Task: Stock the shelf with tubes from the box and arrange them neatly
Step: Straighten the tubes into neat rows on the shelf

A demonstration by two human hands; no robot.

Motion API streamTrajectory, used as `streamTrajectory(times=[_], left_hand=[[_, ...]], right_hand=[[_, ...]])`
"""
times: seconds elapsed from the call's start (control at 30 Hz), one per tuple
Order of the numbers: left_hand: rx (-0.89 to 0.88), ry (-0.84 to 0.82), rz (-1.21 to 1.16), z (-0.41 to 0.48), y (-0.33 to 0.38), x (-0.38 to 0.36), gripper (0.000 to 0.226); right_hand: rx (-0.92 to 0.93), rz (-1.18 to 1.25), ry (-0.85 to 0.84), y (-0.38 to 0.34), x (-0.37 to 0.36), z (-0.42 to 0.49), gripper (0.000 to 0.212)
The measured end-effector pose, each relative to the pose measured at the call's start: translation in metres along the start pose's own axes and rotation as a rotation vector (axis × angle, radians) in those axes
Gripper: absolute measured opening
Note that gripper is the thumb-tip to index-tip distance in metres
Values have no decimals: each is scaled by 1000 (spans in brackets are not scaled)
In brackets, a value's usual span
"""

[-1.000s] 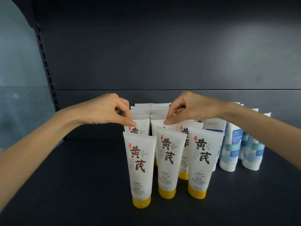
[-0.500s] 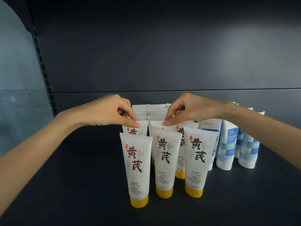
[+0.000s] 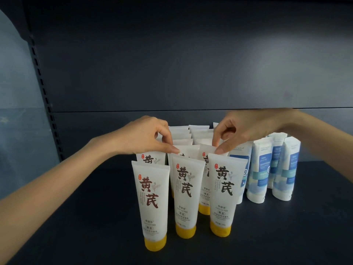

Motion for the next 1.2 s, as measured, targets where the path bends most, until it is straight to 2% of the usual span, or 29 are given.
streamTrajectory(times=[0.3, 0.47, 0.9, 1.2], left_hand=[[-4, 16, 5, -1, -1, 1, 47], [-3, 14, 0, -1, -1, 1, 47], [-2, 13, -35, -2, -1, 1, 45], [6, 16, -47, -8, 0, 1, 38]], right_hand=[[5, 2, 175, 4, 8, -2, 21], [37, -10, 209, 5, 8, -5, 21], [43, 79, 147, 14, 3, -3, 44], [34, 35, 107, 9, 6, -2, 37]])
Point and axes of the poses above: each hand's wrist, its own z-axis towards the middle knuckle, its own x-axis out of the back of the hand, y = z × x, the point moved 10 cm from there along z, towards the middle knuckle, and after that the axes turned 13 degrees about -y, right-handed, at the moved point
